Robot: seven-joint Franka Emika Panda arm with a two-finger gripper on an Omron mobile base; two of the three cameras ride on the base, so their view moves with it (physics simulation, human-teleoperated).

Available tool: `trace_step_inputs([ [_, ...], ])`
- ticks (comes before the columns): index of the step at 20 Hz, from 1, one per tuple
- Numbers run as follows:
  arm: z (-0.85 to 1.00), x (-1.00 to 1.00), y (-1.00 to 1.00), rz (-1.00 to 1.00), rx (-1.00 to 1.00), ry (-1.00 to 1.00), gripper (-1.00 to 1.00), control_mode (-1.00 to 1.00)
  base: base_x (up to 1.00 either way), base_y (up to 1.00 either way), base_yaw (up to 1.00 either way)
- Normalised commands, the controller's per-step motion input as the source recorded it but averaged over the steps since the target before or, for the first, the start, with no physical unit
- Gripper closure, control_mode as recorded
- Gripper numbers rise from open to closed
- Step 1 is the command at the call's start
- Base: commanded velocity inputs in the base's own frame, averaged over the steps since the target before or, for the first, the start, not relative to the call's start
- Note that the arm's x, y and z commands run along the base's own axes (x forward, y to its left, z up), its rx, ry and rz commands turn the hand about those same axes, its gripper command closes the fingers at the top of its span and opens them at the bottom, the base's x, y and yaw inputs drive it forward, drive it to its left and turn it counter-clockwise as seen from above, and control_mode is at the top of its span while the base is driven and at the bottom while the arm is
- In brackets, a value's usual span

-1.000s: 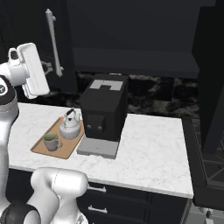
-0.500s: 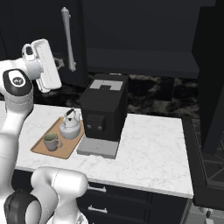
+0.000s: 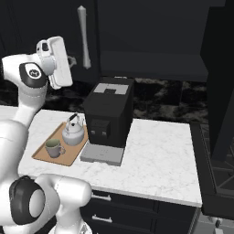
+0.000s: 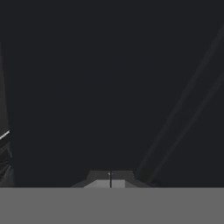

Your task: Pick the kettle from the counter and place it on the tray. Then pick the mug from the cabinet and place it on the tray. Then close the cabinet doors.

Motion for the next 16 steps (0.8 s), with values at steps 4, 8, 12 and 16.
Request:
trace_step_inputs([
  [4, 0.0, 0.73, -0.16, 0.05, 0.11, 0.0, 1.0, -1.0, 0.0, 0.0, 0.0],
  [8, 0.0, 0.77, -0.2, 0.06, 0.11, 0.0, 1.0, -1.0, 0.0, 0.0, 0.0],
  [12, 0.0, 0.72, -0.19, 0.06, 0.09, 0.0, 1.0, -1.0, 0.0, 0.0, 0.0],
  [16, -0.01, 0.58, -0.16, 0.06, 0.07, 0.0, 1.0, -1.0, 0.0, 0.0, 0.0],
])
